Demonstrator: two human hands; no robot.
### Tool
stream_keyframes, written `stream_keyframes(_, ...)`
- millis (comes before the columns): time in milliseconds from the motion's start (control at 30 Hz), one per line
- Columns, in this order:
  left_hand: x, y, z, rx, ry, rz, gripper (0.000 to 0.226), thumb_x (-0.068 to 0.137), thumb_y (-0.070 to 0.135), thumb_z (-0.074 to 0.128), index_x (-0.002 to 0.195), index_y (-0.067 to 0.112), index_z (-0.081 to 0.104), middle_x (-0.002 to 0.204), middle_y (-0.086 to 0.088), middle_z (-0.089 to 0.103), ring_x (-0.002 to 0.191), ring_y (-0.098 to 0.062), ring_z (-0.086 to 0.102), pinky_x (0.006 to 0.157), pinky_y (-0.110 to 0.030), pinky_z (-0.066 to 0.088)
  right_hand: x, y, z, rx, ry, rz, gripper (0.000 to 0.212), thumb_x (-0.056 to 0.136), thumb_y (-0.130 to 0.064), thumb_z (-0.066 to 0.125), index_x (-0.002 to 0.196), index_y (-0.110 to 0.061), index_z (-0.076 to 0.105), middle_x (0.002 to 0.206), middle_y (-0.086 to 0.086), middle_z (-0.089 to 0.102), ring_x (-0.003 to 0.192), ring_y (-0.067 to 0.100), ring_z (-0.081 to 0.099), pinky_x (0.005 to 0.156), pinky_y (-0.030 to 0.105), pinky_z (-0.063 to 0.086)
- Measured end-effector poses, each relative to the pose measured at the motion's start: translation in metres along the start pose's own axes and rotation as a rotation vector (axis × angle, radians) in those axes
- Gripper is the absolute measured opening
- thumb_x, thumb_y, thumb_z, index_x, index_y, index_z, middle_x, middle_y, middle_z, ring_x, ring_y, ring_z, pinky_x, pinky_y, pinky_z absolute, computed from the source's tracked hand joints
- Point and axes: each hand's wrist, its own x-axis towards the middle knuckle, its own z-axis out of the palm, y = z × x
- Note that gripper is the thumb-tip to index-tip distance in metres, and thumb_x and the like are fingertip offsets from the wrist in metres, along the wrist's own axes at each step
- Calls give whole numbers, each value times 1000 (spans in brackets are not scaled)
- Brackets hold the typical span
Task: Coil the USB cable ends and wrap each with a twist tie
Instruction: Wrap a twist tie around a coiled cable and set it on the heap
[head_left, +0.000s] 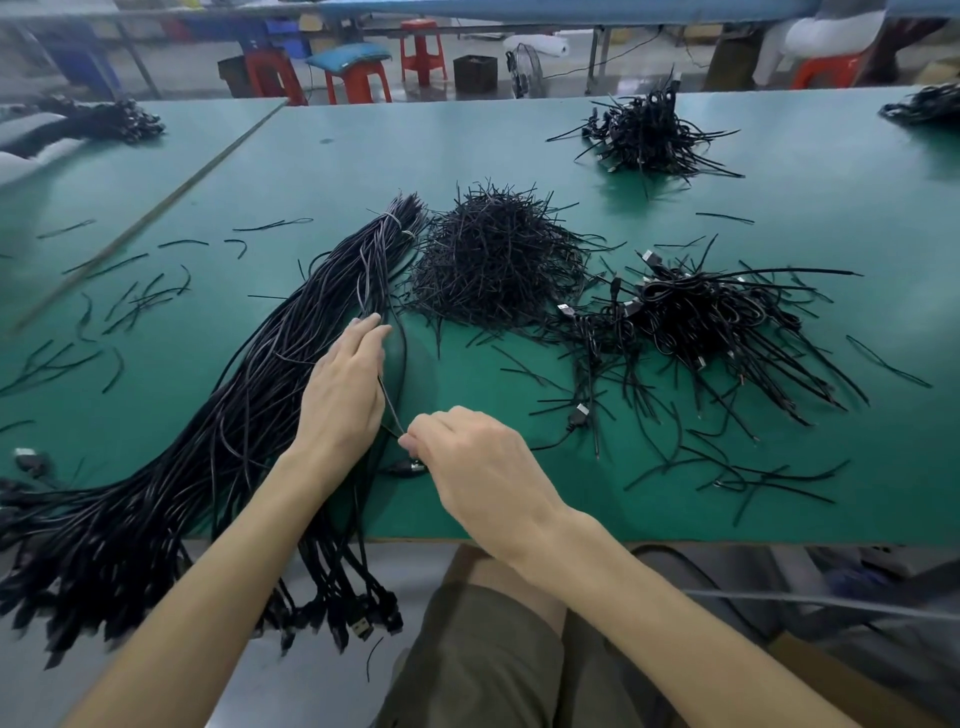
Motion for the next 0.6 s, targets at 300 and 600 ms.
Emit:
stream_keyframes(300, -1, 6, -1, -12, 24, -71, 41, 110, 18, 35, 144, 1, 51, 157, -12, 44, 148, -29, 38, 120, -46, 34, -45, -4, -5, -12, 28, -365, 27, 105, -11, 53, 80, -10, 60, 70, -1, 48, 68, 15, 28, 66, 27, 34)
stream_keyframes(600, 0, 14, -7, -52, 10, -109, 45, 111, 24, 38, 150, 2, 45, 162, -13, 36, 151, -29, 31, 122, -46, 28, -35, 18, -34, 235, 281, -106, 19, 99, -3, 57, 83, -1, 66, 74, 2, 59, 67, 18, 45, 64, 31, 43)
